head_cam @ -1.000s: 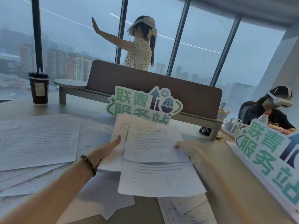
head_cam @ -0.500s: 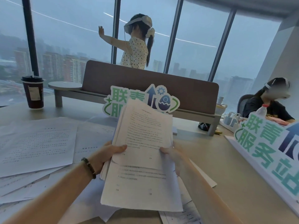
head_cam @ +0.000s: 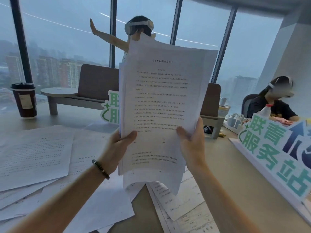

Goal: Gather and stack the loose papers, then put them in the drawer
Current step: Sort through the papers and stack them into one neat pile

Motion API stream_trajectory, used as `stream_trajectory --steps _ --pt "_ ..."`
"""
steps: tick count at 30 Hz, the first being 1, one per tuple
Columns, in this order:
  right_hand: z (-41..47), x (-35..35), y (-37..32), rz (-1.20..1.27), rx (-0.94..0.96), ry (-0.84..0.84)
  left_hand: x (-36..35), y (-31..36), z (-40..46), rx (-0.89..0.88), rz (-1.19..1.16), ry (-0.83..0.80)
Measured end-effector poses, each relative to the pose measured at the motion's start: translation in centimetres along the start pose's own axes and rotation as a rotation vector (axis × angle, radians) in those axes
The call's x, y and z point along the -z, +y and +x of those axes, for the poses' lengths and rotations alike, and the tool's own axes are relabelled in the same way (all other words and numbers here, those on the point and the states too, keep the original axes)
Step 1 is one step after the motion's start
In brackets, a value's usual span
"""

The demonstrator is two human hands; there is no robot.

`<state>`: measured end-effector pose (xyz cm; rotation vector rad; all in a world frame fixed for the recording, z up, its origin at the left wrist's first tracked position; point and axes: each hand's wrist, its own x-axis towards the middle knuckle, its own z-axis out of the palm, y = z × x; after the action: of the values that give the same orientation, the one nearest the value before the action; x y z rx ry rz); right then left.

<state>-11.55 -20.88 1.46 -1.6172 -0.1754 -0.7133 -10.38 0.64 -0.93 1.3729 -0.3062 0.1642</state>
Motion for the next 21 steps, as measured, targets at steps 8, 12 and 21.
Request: stream_trajectory --steps 8,12,21 --pt "-1.0 0.4 0.4 -0.036 0.048 -0.069 0.8 -1.5 -0.4 0.084 -0.097 -0.022" --pt "-0.1 0.8 -0.4 -0.052 0.095 -0.052 1.1 -0.7 -0.1 0.066 -0.089 -0.065" --pt "2.7 1.1 -4.7 -0.041 0.253 -0.043 1.0 0.0 -0.1 0.045 -0.112 -0.131"
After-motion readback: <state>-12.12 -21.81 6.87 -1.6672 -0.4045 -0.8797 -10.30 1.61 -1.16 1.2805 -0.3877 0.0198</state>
